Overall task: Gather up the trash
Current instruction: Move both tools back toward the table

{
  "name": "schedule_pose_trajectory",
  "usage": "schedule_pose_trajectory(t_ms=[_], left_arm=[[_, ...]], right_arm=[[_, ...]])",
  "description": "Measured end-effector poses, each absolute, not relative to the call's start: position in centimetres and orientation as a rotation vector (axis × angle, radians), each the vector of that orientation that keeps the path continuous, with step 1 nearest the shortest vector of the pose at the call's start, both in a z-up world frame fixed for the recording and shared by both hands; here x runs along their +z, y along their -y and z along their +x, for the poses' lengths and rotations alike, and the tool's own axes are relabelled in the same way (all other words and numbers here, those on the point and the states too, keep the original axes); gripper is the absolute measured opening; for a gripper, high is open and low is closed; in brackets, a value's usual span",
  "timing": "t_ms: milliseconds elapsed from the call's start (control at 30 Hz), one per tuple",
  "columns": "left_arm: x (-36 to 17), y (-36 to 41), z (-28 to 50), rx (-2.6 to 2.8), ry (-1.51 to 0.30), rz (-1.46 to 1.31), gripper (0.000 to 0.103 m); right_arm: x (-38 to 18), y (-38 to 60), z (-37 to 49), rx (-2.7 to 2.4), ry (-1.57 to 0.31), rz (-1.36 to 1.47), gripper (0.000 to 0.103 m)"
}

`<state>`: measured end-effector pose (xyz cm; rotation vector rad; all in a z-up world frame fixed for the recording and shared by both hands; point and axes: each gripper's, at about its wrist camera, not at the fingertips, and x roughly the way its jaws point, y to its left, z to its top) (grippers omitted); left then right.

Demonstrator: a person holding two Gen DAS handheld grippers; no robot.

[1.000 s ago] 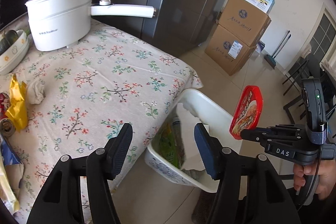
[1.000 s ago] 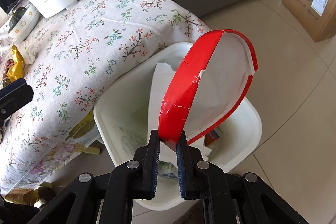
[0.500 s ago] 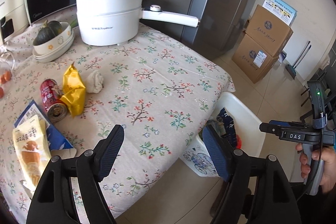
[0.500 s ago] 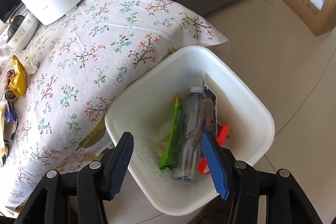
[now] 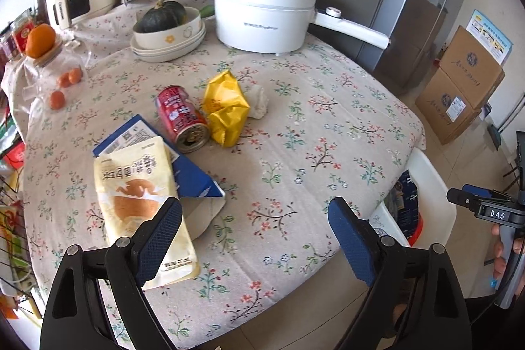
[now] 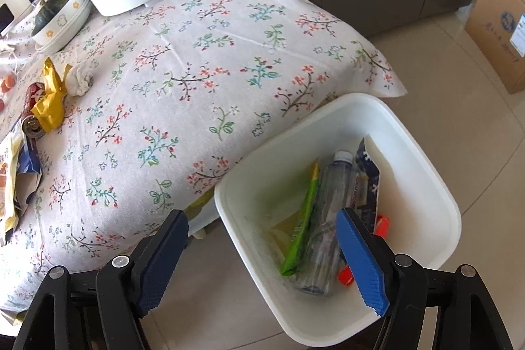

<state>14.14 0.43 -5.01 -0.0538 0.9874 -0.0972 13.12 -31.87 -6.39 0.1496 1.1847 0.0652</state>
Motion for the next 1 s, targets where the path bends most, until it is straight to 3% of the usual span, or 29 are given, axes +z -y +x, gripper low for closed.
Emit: schedule_pose_trajectory(t_ms=[267,1000], left_arm=[[-6.1,-5.1,13.6,0.032,-1.031,-0.064,0.103],[-11.7,-11.5,16.1,0.145,-1.193,-0.283,0.099]], right_arm=[[-5.4,26.5,15.0,0.142,-1.169,0.085,0.081],[-6.2,19.5,16.7,0.231,-1.193,0.022,0.081]])
